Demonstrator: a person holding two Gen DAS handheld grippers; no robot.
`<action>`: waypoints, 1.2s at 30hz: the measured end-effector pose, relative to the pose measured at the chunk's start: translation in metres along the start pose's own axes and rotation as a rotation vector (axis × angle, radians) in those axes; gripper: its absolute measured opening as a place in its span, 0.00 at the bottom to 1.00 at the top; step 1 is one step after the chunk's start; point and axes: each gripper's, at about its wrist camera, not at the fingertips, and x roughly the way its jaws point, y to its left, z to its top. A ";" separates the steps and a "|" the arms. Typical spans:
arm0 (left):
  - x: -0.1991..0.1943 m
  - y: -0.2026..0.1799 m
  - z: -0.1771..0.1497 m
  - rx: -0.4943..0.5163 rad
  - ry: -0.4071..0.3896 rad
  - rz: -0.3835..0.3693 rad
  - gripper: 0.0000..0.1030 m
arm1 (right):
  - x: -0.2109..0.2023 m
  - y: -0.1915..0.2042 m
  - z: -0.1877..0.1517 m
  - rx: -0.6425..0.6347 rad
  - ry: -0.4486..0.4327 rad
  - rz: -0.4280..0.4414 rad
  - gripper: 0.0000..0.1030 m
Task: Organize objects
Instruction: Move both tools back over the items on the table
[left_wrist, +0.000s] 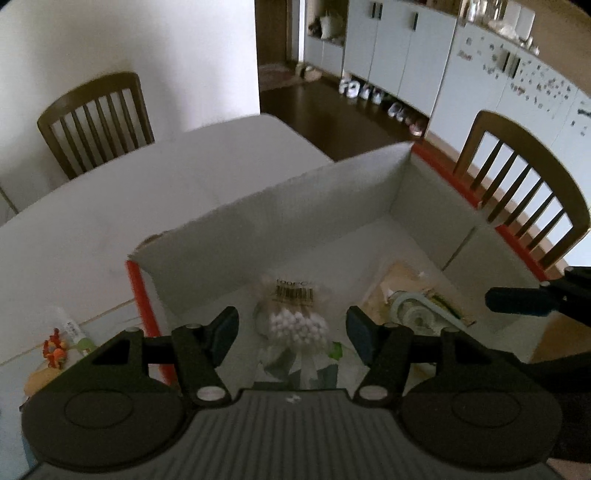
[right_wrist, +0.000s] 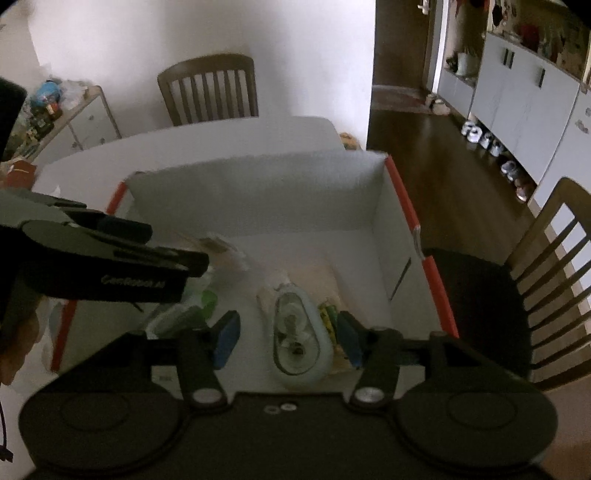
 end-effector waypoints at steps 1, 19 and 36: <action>-0.005 0.001 -0.001 -0.002 -0.011 -0.004 0.61 | -0.004 0.002 0.000 -0.001 -0.006 0.002 0.56; -0.082 0.041 -0.045 0.000 -0.142 -0.074 0.61 | -0.042 0.048 -0.010 0.000 -0.093 -0.014 0.59; -0.127 0.129 -0.111 0.006 -0.203 -0.073 0.73 | -0.042 0.149 -0.027 0.052 -0.112 0.044 0.77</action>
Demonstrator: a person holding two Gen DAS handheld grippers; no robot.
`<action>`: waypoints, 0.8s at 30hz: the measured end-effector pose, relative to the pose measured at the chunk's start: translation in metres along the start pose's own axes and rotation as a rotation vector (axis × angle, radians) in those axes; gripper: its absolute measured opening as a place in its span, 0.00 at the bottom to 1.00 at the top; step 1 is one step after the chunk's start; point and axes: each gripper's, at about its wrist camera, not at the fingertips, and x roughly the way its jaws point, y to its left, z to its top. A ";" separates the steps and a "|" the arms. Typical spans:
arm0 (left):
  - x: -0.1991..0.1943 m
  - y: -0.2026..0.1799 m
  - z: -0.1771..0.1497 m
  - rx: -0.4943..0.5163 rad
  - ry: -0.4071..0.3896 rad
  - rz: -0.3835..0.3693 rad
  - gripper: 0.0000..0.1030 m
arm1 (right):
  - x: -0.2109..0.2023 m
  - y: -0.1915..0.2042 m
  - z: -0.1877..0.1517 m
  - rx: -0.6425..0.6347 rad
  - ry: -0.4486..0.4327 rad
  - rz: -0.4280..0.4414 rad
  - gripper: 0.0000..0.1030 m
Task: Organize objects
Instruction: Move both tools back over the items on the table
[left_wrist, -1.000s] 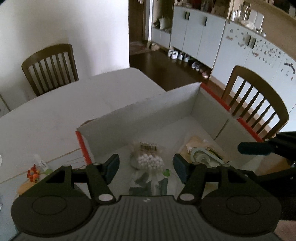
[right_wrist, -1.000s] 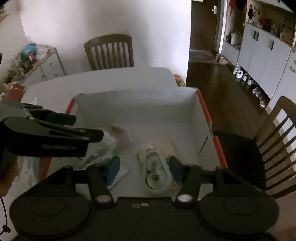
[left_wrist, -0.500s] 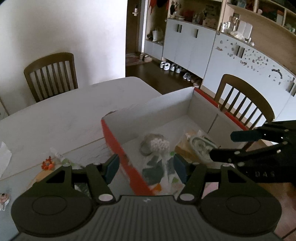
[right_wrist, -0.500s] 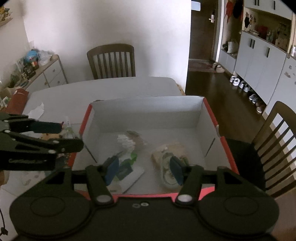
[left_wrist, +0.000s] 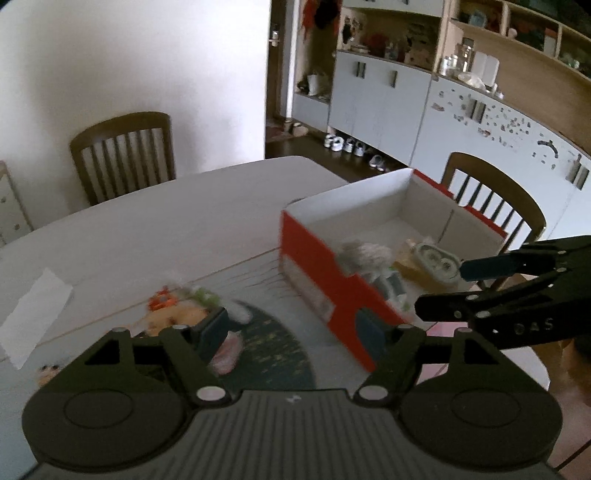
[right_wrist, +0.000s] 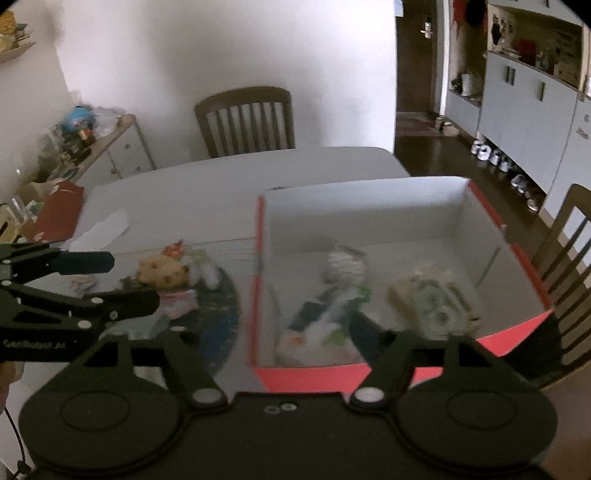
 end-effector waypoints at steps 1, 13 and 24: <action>-0.003 0.008 -0.004 -0.009 -0.002 0.003 0.73 | 0.001 0.007 -0.001 -0.002 -0.003 0.005 0.78; -0.025 0.089 -0.043 -0.084 0.001 0.024 0.80 | 0.022 0.079 -0.006 -0.039 0.018 0.027 0.80; -0.024 0.163 -0.069 -0.181 0.012 0.070 0.98 | 0.065 0.121 -0.002 -0.105 0.064 0.000 0.80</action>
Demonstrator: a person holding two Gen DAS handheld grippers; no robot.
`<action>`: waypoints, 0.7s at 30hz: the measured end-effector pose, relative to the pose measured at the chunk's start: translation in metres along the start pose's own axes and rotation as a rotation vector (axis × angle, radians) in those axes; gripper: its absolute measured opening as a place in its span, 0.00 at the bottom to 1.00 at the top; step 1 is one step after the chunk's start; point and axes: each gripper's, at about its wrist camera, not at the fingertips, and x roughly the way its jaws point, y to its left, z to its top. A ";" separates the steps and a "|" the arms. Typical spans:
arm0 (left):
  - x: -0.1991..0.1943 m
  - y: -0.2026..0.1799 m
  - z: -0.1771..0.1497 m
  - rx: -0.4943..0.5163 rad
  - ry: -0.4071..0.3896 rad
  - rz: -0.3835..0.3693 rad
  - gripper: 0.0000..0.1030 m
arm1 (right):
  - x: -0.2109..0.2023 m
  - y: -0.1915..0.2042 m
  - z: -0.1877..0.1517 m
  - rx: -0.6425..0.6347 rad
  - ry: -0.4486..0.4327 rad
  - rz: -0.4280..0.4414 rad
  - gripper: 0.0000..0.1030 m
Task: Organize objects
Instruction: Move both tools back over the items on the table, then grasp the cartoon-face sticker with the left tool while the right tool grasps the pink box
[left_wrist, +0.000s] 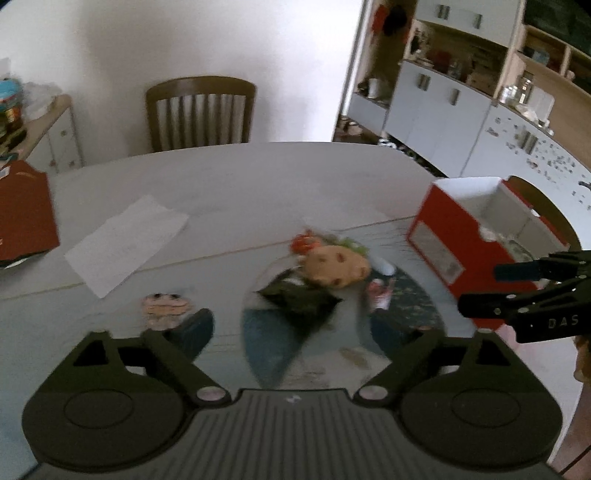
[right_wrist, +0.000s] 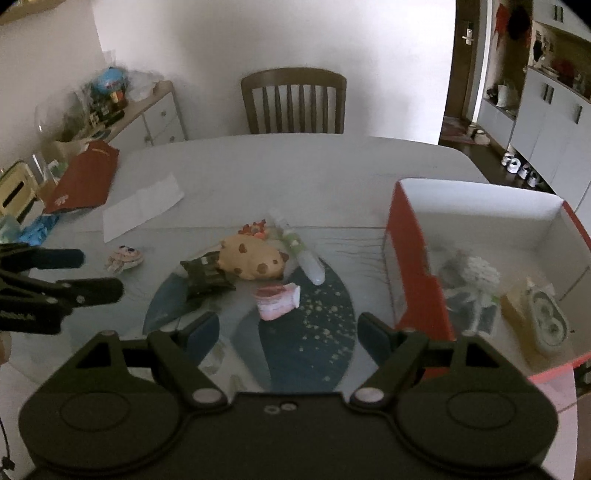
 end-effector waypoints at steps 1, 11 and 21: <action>0.002 0.006 0.000 -0.006 0.003 0.006 1.00 | 0.004 0.002 0.001 -0.006 0.005 0.001 0.80; 0.037 0.064 -0.010 -0.050 0.033 0.063 1.00 | 0.052 0.011 0.005 -0.026 0.063 -0.006 0.80; 0.081 0.105 -0.005 -0.052 0.071 0.115 1.00 | 0.092 0.010 0.009 -0.046 0.117 -0.016 0.80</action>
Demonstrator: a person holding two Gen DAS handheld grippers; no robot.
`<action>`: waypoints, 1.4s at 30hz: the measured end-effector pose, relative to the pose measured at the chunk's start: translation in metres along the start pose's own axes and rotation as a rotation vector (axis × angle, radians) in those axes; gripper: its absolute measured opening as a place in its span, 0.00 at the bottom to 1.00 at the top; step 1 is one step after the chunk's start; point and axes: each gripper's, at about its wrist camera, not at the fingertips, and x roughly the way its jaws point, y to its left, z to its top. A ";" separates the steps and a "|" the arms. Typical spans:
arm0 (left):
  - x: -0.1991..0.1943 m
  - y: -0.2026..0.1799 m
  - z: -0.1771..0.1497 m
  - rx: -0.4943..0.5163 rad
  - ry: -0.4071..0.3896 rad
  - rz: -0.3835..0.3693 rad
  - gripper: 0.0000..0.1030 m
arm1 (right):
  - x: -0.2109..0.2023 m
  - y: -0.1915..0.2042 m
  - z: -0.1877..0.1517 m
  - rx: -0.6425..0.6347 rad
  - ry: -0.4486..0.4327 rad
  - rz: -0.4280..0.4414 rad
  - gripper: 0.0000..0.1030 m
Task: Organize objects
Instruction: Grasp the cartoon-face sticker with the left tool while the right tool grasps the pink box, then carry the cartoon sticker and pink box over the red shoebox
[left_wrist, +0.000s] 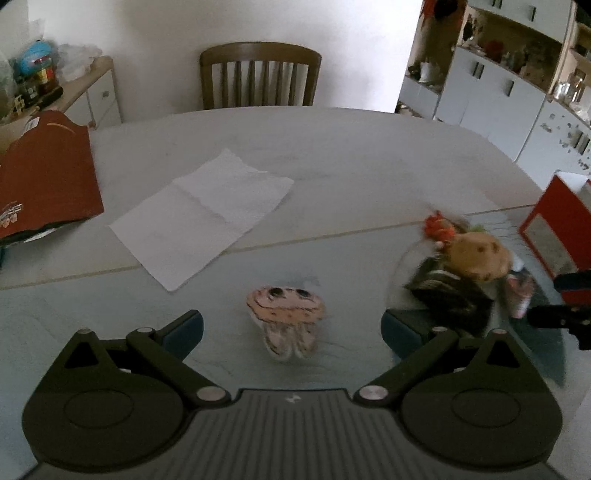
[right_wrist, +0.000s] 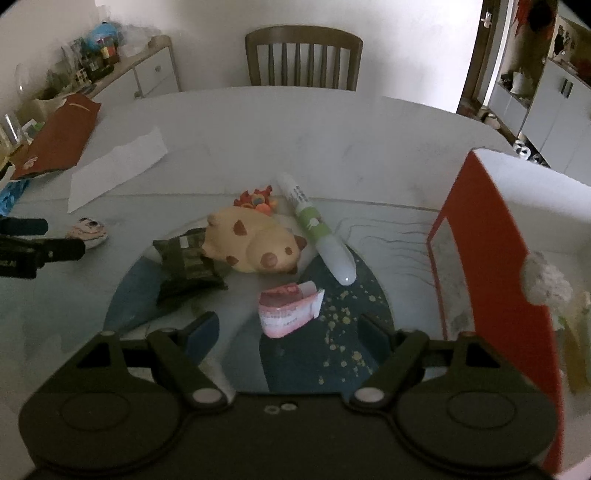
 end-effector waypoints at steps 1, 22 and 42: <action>0.003 0.001 0.001 -0.001 0.003 0.001 1.00 | 0.003 -0.001 0.001 0.000 0.003 0.000 0.80; 0.032 0.004 0.002 0.053 0.012 0.048 0.83 | 0.033 -0.006 0.006 -0.019 0.021 0.046 0.64; -0.002 -0.019 -0.004 0.074 0.004 0.018 0.51 | 0.002 -0.003 -0.001 -0.025 -0.017 0.049 0.42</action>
